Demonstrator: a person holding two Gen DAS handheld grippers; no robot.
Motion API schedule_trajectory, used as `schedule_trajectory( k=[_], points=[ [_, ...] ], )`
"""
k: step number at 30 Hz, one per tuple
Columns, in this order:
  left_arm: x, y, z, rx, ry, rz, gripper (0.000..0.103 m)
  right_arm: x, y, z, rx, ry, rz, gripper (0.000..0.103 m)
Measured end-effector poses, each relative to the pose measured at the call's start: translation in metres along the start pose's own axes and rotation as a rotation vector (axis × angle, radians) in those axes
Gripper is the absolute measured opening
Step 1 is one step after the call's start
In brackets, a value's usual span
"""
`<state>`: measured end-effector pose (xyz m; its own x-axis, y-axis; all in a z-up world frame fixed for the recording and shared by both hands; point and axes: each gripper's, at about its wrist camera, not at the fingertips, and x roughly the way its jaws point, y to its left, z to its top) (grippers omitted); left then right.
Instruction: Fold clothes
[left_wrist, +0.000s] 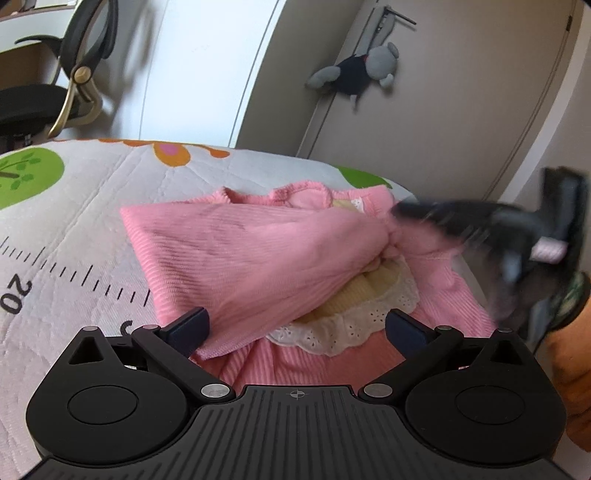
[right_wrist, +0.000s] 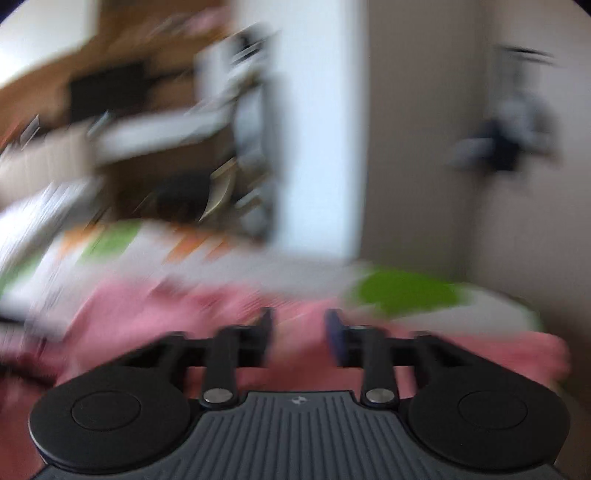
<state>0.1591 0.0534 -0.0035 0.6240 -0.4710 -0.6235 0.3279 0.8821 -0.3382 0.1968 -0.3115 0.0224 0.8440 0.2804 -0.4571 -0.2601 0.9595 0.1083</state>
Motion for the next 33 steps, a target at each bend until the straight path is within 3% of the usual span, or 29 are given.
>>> schedule_trajectory(
  k=[2, 5, 8, 10, 11, 12, 13, 14, 16, 20, 22, 25, 28, 30, 31, 33],
  points=[
    [0.002, 0.002, -0.001, -0.019, 0.002, -0.004, 0.103, -0.016, -0.054, 0.006, 0.158, -0.057, -0.135, 0.055],
    [0.003, 0.004, -0.001, -0.034, 0.003, -0.006, 0.103, -0.018, -0.113, -0.007, 0.281, -0.053, -0.238, 0.056],
    [0.002, 0.002, 0.001, -0.044, 0.003, -0.004, 0.103, -0.001, -0.145, -0.034, 0.399, 0.01, -0.2, 0.061],
    [0.001, 0.0, 0.002, -0.045, 0.005, -0.001, 0.103, 0.015, -0.144, -0.047, 0.458, 0.043, -0.157, 0.061],
    [0.0, -0.001, 0.003, -0.044, 0.007, 0.002, 0.103, 0.024, -0.143, -0.053, 0.486, 0.059, -0.134, 0.054],
    [-0.001, -0.002, 0.004, -0.043, 0.008, 0.004, 0.103, 0.025, -0.133, -0.046, 0.448, 0.053, -0.128, 0.026],
    [-0.003, -0.002, 0.006, -0.042, 0.007, 0.006, 0.103, 0.023, -0.121, -0.036, 0.39, 0.04, -0.128, 0.011],
    [-0.005, -0.002, 0.007, -0.041, 0.005, 0.009, 0.103, 0.022, -0.109, -0.025, 0.331, 0.027, -0.128, 0.007],
    [-0.01, -0.001, 0.009, -0.04, -0.008, 0.018, 0.103, 0.002, -0.067, 0.01, 0.18, -0.072, -0.071, 0.005],
    [-0.014, 0.005, 0.007, -0.062, -0.023, 0.024, 0.103, -0.051, 0.039, 0.068, -0.072, -0.224, 0.148, 0.005],
    [-0.013, 0.007, 0.003, -0.075, -0.021, 0.017, 0.103, -0.055, 0.088, 0.074, -0.167, -0.209, 0.268, 0.005],
    [-0.016, 0.008, -0.003, -0.072, -0.022, 0.008, 0.103, -0.034, 0.141, 0.061, -0.26, -0.117, 0.407, 0.005],
    [-0.025, 0.007, -0.008, -0.046, -0.016, 0.003, 0.103, -0.01, 0.177, 0.036, -0.311, 0.008, 0.564, 0.021],
    [-0.032, 0.007, -0.012, -0.023, 0.0, 0.003, 0.103, 0.007, 0.201, 0.02, -0.345, 0.091, 0.668, 0.041],
    [-0.036, 0.007, -0.014, -0.013, 0.006, 0.003, 0.103, 0.006, 0.196, 0.022, -0.325, 0.083, 0.694, 0.043],
    [-0.043, 0.008, -0.016, 0.008, 0.013, 0.0, 0.103, -0.003, 0.176, 0.03, -0.263, 0.032, 0.729, 0.058]
  ],
)
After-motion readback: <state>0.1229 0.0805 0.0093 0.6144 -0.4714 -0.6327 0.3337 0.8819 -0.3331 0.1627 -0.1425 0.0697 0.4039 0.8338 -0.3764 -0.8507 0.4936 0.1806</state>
